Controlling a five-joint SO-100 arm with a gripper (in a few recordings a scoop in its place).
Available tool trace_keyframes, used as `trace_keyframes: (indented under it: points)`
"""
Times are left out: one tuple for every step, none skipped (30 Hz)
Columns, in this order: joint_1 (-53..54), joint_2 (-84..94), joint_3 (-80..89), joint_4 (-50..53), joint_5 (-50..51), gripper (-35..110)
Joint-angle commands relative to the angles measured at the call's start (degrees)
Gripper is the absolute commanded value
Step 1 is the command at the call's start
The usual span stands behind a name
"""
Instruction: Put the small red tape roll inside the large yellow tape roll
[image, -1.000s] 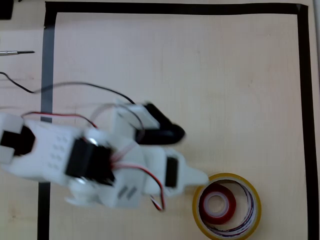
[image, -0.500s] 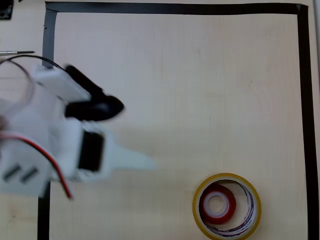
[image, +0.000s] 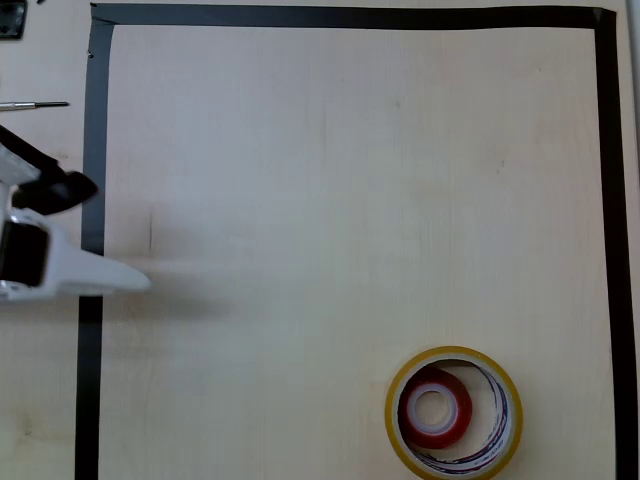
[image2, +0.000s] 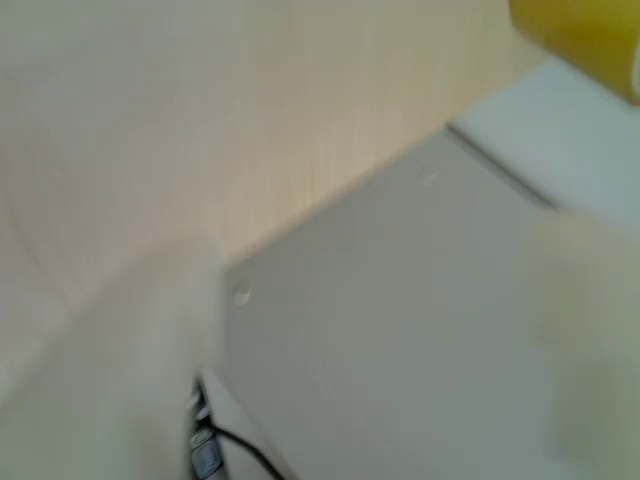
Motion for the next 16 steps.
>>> trace_keyframes:
  points:
    - [-1.67,9.93,5.54,1.41,-0.7,3]
    - [-2.81,12.66,7.82,2.02,-0.7,0]
    - [-3.96,16.0,10.37,2.9,-0.7,0]
    - [-4.75,19.51,12.92,3.78,-0.53,0]
    - [-4.92,23.2,15.38,4.75,-0.26,0]
    - [-4.92,27.42,17.84,6.15,-0.18,0]
    - [-4.92,27.51,19.07,6.77,0.09,0]
    - [-5.1,27.86,20.74,7.03,0.09,0]
    - [-5.27,27.86,22.32,7.12,0.09,0]
    - [-5.45,27.86,24.17,7.12,0.09,0]
    - [-5.27,27.86,24.7,7.21,0.18,0]
    - [-4.39,27.86,24.61,7.29,0.26,0]
    - [-4.39,27.86,24.61,7.29,0.26,0]
    - [-4.39,27.86,24.61,7.29,0.26,0]
    - [-4.48,27.86,24.61,7.29,0.26,0]
    - [-4.75,27.86,24.61,7.29,0.26,0]
